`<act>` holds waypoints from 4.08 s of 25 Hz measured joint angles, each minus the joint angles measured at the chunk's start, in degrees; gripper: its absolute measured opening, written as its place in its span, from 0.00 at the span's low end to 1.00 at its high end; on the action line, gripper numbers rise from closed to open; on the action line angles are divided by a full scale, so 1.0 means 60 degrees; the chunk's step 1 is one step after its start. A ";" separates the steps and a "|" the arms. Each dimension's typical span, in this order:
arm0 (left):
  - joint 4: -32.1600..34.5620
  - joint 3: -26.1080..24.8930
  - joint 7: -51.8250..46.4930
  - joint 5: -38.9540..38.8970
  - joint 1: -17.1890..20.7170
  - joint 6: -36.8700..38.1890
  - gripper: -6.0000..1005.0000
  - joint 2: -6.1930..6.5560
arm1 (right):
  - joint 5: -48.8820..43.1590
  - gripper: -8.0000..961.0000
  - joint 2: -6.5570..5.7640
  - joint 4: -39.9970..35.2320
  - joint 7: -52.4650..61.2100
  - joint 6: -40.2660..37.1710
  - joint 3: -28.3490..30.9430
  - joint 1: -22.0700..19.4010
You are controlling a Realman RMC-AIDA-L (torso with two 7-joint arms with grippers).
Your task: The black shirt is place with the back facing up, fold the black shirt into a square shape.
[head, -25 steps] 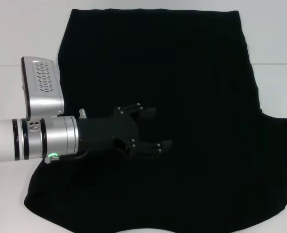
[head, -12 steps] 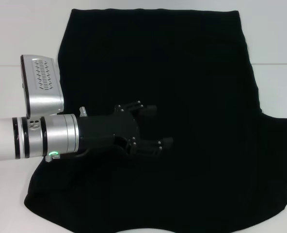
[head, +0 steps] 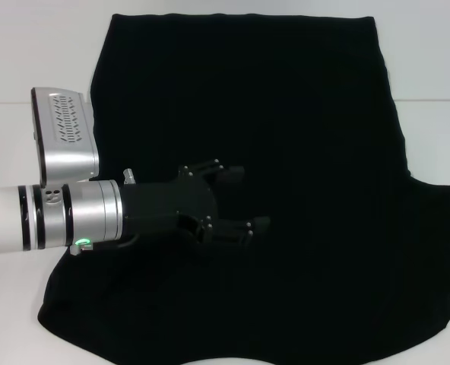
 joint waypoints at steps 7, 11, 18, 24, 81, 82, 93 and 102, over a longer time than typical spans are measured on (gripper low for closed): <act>0.0000 0.0000 0.0000 0.0004 0.0002 0.0000 0.94 0.0000 | -0.0009 0.56 0.0075 0.0000 0.0002 0.0027 -0.0060 0.0022; 0.0000 0.0000 0.0000 0.0005 0.0002 0.0000 0.94 0.0000 | -0.0010 0.40 0.0084 -0.0018 0.0003 0.0042 -0.0074 0.0022; 0.0000 0.0001 0.0022 0.0005 0.0000 0.0001 0.95 0.0000 | -0.0164 0.25 0.0111 -0.0065 0.0104 0.0101 -0.0097 0.0025; 0.0000 -0.0009 0.0025 -0.0007 0.0005 0.0002 0.95 0.0000 | -0.0077 0.12 0.0120 -0.0300 0.0007 0.0297 0.0209 -0.0069; -0.0145 0.0014 -0.0337 -0.0866 0.0061 0.0356 0.95 -0.0021 | 0.1459 0.13 0.1007 -0.0576 -0.3175 0.0083 -0.0193 0.2080; -0.0146 0.0004 -0.0337 -0.0910 0.0068 0.0353 0.95 -0.0016 | 0.1466 0.17 0.1004 -0.0599 -0.3178 0.0096 -0.0182 0.2078; -0.0029 -0.0470 -0.0598 -0.1007 0.0145 0.0991 0.95 0.0020 | 0.4057 0.66 0.0805 -0.0487 -0.4873 0.0379 -0.0093 0.0926; 0.0164 -0.1234 -0.1572 -0.0967 0.0423 0.1945 0.94 0.0094 | 0.6670 0.97 0.1585 -0.0341 -0.9021 0.0296 -0.0088 -0.0515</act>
